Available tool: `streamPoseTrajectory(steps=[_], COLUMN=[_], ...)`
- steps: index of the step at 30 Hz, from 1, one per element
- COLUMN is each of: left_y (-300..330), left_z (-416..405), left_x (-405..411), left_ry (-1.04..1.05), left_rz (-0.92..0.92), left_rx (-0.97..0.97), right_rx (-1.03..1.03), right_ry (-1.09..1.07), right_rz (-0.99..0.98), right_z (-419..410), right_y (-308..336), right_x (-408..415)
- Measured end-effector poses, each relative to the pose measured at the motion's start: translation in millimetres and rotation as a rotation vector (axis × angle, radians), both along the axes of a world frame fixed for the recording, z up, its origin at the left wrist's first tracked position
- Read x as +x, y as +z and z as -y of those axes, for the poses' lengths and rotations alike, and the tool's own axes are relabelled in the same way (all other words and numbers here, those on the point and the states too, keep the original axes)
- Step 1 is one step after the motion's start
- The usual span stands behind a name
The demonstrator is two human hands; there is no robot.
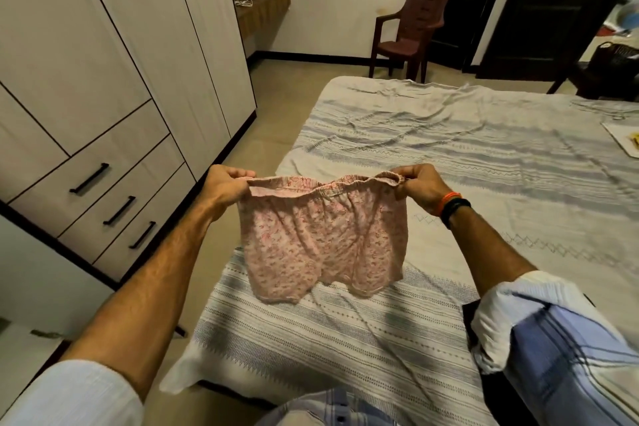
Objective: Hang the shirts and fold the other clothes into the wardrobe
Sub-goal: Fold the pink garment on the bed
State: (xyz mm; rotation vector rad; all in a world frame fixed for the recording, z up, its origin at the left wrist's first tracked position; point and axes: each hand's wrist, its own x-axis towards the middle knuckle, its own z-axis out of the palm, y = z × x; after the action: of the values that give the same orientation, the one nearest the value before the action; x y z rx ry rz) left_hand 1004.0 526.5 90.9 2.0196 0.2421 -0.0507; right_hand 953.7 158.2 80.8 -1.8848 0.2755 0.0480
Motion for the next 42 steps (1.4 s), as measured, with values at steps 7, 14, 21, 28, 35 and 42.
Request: streamPoseTrajectory(steps=[7,14,21,28,35,42], left_y=[-13.7,-12.7,4.5,-7.3,2.7,10.3], left_z=[-3.6,-13.7,-6.4,41.7,110.7,119.8], left_x=[-7.0,-11.9,-20.3,-24.9,-47.6,-64.4], left_ry=[-0.065,-0.079,-0.142,0.249,0.087,-0.147], left_rz=[0.267,0.136,-0.172,-0.032,0.07,0.092], left_rx=[0.512,0.218,-0.694,-0.114,-0.033,-0.237], right_rx=[-0.317,-0.034,0.823,-0.028,0.1,0.034], right_ry=[-0.181,-0.04,0.106,-0.176,-0.022,0.161], right_rz=[0.125,0.115,-0.016,0.015,0.041,0.118], right_z=[-14.7,-1.5,4.2,-52.1,-119.7,-132.3], right_y=[-9.4,-10.4,1.0,-9.9,-5.9,11.5], right_x=[2.0,2.8,-8.2,11.0,15.8,9.0])
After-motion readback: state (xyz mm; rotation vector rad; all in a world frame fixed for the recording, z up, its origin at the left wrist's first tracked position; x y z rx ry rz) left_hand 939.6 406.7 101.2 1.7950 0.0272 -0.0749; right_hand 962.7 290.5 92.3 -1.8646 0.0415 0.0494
